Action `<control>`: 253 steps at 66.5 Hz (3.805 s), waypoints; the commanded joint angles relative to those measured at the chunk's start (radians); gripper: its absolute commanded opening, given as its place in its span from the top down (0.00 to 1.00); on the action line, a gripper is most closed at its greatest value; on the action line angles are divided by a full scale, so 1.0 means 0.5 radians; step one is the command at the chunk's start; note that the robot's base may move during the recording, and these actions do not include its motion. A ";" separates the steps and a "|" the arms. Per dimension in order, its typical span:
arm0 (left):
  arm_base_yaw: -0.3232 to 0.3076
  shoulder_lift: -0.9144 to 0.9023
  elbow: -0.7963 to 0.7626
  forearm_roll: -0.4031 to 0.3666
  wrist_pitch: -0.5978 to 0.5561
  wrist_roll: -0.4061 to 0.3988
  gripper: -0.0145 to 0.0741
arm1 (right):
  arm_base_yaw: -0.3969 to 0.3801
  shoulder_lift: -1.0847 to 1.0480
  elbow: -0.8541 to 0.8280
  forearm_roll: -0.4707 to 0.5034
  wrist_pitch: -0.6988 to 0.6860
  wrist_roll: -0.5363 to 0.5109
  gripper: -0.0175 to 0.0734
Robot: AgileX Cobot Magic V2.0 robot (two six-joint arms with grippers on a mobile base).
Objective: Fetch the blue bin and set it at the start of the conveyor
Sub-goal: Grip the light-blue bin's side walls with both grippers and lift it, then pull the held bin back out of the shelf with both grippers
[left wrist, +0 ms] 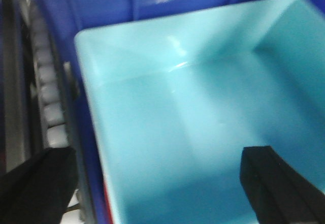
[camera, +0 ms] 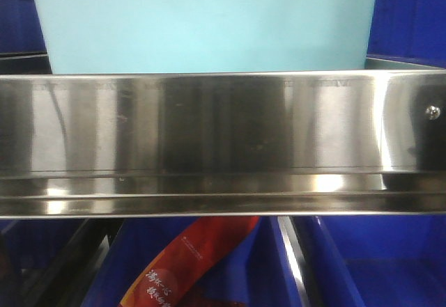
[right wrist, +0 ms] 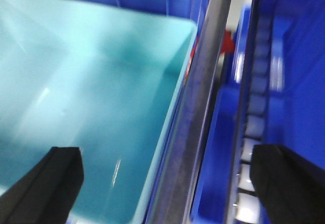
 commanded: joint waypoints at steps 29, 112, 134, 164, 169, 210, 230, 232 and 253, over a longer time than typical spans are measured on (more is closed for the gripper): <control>0.123 0.473 -0.052 -0.027 -0.002 -0.029 0.22 | -0.008 0.630 -0.196 -0.030 -0.025 0.090 0.18; 0.123 -0.223 -0.074 -0.027 0.052 -0.029 0.96 | -0.003 -0.014 -0.196 -0.034 -0.092 0.090 0.97; 0.123 -0.338 -0.071 -0.023 0.047 -0.029 0.96 | -0.003 -0.126 -0.196 -0.034 -0.106 0.090 0.97; 0.123 -0.333 -0.071 -0.023 -0.084 -0.029 0.96 | -0.003 -0.126 -0.196 -0.034 -0.125 0.090 0.97; 0.123 -0.333 -0.071 -0.023 -0.139 -0.029 0.96 | -0.003 -0.126 -0.196 -0.034 -0.125 0.090 0.97; 0.123 -0.333 -0.071 0.004 -0.663 -0.029 0.96 | -0.003 -0.126 -0.196 -0.034 -0.125 0.090 0.97; 0.123 -0.333 -0.071 0.009 -0.681 -0.029 0.96 | -0.003 -0.122 -0.196 -0.034 -0.128 0.090 0.97; 0.123 -0.329 -0.071 0.010 -0.681 -0.029 0.96 | -0.003 -0.122 -0.196 -0.034 -0.128 0.090 0.97; 0.123 -0.321 -0.071 0.010 -0.681 -0.029 0.96 | -0.003 -0.114 -0.196 -0.034 -0.141 0.090 0.97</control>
